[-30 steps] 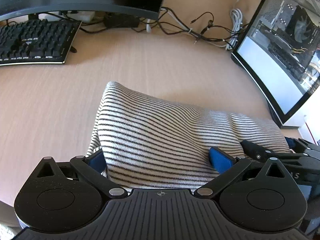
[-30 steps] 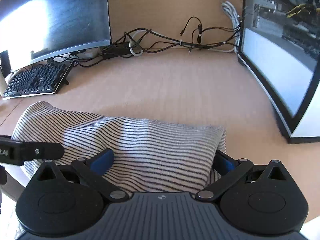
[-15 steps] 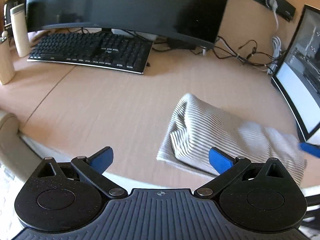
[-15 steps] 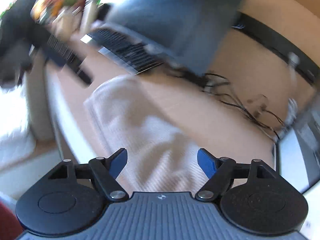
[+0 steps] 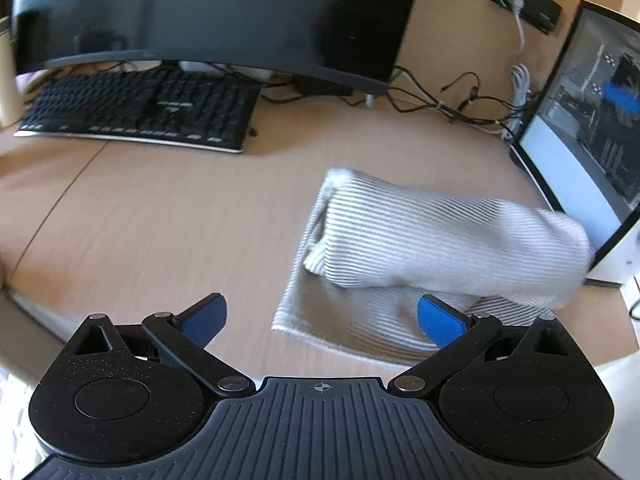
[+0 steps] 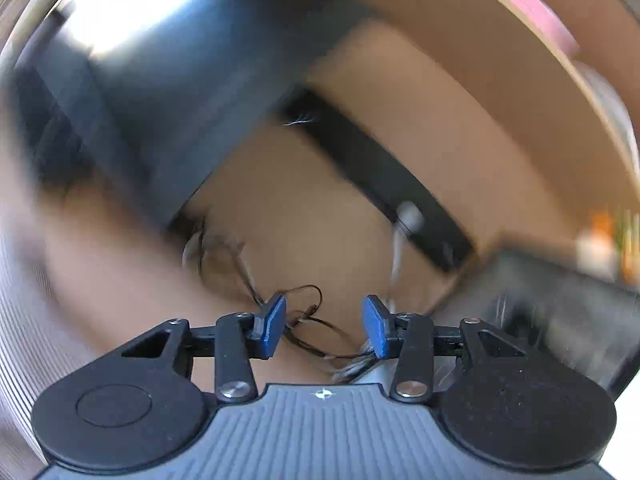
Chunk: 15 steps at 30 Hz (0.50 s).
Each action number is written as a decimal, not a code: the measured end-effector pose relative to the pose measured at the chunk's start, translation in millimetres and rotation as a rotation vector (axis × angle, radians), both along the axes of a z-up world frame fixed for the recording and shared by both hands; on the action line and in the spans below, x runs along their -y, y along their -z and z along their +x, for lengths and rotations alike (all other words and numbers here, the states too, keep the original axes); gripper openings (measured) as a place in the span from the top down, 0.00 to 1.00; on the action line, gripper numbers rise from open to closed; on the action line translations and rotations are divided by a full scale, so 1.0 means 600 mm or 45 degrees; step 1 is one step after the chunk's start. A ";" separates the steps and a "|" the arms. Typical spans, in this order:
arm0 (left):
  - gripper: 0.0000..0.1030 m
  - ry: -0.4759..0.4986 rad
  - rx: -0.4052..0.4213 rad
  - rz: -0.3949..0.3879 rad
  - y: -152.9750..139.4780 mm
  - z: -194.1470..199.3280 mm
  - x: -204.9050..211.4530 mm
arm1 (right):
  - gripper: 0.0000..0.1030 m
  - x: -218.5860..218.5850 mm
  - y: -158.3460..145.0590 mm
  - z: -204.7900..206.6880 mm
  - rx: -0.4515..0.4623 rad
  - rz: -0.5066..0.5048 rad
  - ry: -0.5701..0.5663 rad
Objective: Fold clothes
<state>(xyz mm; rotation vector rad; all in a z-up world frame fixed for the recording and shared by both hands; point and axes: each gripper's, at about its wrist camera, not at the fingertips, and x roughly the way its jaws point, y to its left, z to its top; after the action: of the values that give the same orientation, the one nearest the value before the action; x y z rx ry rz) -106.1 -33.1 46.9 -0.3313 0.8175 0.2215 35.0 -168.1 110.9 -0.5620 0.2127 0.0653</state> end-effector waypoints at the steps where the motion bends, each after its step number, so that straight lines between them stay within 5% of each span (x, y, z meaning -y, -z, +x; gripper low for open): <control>1: 0.00 0.020 -0.004 -0.004 0.003 0.009 -0.002 | 0.45 0.016 -0.018 -0.001 -0.037 0.131 -0.007; 3: 0.00 0.060 -0.014 -0.015 0.009 0.026 -0.004 | 0.43 0.028 -0.004 -0.008 -0.175 0.245 -0.080; 10: 0.00 0.148 -0.044 -0.081 0.034 0.087 -0.025 | 0.46 -0.002 0.119 -0.093 -0.922 0.630 -0.397; 12: 0.00 0.142 -0.047 -0.089 0.038 0.101 -0.034 | 0.46 -0.010 0.152 -0.099 -1.078 0.748 -0.387; 15: 0.00 0.122 -0.045 -0.114 0.041 0.116 -0.056 | 0.46 -0.009 0.185 -0.060 -1.164 0.886 -0.263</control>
<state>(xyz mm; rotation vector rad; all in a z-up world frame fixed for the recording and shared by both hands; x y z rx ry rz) -36.8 0.2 22.0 -0.3725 0.8779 0.1017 -0.9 -162.8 -0.1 0.1825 0.9766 0.5785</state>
